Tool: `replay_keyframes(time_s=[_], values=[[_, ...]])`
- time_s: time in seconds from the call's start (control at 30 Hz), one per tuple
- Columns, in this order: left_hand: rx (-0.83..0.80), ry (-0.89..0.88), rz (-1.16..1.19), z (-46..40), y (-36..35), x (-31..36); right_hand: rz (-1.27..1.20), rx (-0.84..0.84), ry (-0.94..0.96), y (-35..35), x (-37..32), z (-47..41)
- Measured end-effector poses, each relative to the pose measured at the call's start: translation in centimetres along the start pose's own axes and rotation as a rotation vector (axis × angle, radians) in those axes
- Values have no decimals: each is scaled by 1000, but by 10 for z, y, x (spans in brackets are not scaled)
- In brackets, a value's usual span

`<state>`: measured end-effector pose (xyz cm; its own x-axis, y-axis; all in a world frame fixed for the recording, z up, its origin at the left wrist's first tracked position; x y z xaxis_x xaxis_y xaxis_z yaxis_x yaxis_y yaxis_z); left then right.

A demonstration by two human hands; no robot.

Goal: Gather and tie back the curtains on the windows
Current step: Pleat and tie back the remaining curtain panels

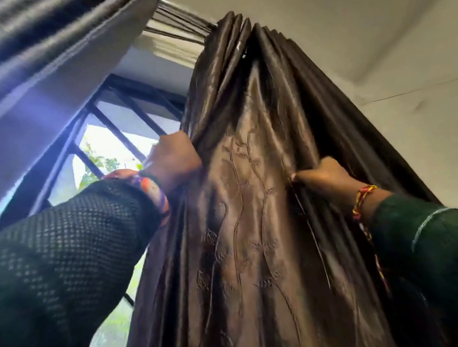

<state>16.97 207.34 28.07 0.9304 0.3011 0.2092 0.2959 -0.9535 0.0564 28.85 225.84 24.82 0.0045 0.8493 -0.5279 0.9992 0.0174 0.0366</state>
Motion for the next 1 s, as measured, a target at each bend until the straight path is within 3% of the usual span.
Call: replay_keyframes(time_s=[0.1,0.23,0.5,0.77,0.9,1.0], values=[[-40,-24,2,5,8,22,187,-94,102,-4,-18,12],[-74,-52,12,13,14,50,337,-70,318,-3,-61,32],[-76,-54,-23,6,65,80,6,-224,403,15,-144,43],[-33,-42,-132,-7,133,80,-172,-271,430,20,-206,57],[-6,-28,-190,-11,166,70,-202,-372,442,15,-232,63],[-11,-18,-218,-12,186,60,-228,-342,446,8,-251,70]])
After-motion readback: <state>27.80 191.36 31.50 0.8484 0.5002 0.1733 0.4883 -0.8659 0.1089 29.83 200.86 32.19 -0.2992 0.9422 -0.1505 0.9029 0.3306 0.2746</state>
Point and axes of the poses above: each hand's wrist, its own z-axis away from the middle knuckle, its own y-axis out of the back of the hand, x = y × z, the point moved 2 cm from there along -z, towards the middle knuckle, and after that the axes turned 7 degrees about z, right-handed, at the moved point
